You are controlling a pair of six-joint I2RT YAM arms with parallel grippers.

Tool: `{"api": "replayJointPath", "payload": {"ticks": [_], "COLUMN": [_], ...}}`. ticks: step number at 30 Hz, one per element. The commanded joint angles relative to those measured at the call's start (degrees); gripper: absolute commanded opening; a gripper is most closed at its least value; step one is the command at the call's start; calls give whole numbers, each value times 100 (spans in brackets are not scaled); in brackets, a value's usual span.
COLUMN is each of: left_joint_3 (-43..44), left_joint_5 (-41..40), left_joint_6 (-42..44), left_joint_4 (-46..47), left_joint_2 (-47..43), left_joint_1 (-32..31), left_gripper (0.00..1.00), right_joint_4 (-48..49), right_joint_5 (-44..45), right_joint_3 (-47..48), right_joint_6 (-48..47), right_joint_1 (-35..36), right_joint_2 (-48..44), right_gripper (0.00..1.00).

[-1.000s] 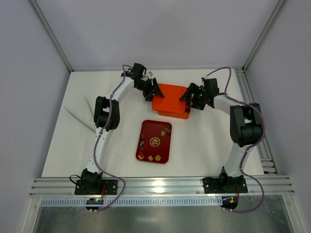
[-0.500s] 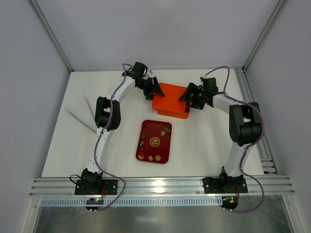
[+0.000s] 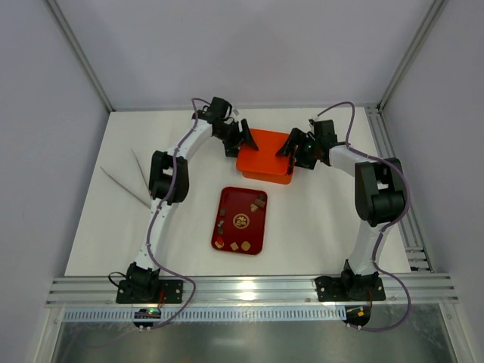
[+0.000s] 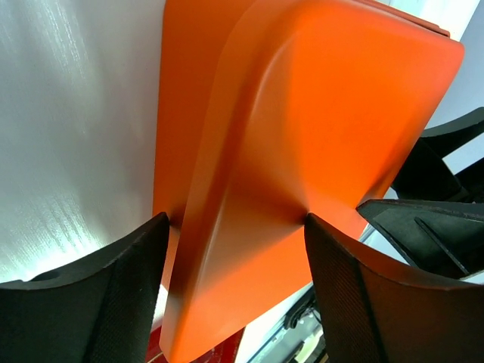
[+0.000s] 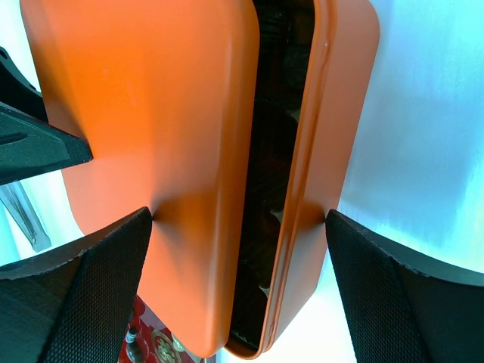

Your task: Pack the chocolate

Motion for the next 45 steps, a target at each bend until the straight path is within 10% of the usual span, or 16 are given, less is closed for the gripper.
{"api": "replayJointPath", "payload": {"ticks": [1, 45], "left_joint_3": [73, 205], "left_joint_5": [-206, -1366], "left_joint_6": [237, 0], "left_joint_4": [46, 152], "left_joint_2": [-122, -632], "left_joint_1": [-83, -487], "left_gripper": [72, 83], "right_joint_4": [35, -9], "right_joint_5": [-70, -122], "right_joint_3": [190, 252], "right_joint_6": [-97, -132], "right_joint_1": [103, 393], "right_joint_2": [68, -46], "right_gripper": [95, 100]}}
